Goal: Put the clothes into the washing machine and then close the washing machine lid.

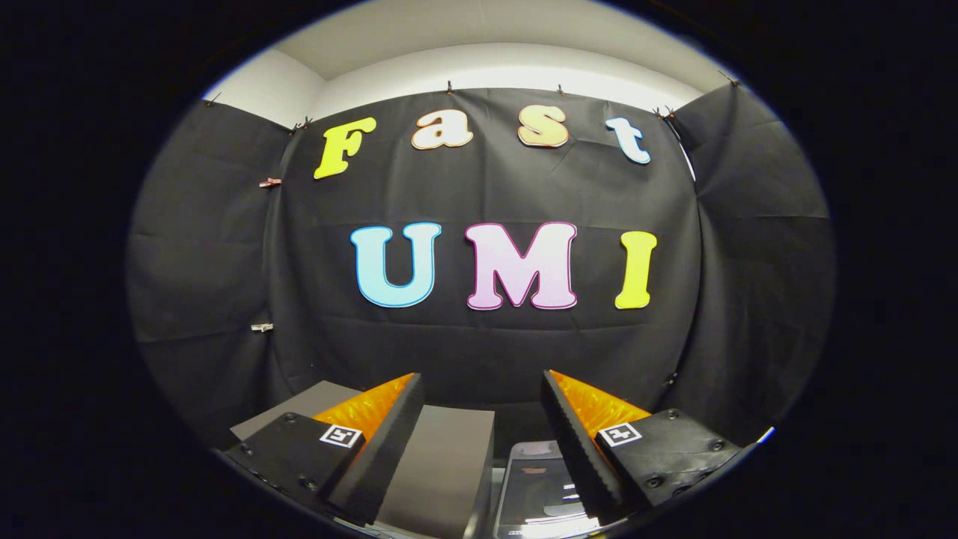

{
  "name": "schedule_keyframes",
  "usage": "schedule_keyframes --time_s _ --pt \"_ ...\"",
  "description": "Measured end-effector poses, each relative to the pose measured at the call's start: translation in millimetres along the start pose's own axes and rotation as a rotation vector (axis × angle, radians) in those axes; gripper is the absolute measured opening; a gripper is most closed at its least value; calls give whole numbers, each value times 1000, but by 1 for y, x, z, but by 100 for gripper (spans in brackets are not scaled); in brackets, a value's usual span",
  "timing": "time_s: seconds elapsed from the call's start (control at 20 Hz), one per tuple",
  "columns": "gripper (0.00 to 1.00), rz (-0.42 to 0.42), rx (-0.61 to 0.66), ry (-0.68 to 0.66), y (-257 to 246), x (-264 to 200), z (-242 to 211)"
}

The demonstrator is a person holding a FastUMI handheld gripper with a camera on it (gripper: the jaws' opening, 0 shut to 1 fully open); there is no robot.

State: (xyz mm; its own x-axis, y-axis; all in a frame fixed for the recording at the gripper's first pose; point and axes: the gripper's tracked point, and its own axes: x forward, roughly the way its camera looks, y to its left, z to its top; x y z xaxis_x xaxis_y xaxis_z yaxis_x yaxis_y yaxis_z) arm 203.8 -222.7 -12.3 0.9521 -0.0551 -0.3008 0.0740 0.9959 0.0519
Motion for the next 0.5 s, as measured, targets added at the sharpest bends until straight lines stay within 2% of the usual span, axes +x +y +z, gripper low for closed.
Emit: schedule_keyframes --time_s 0.5 --pt "99 -4 7 12 -1 6 -2"
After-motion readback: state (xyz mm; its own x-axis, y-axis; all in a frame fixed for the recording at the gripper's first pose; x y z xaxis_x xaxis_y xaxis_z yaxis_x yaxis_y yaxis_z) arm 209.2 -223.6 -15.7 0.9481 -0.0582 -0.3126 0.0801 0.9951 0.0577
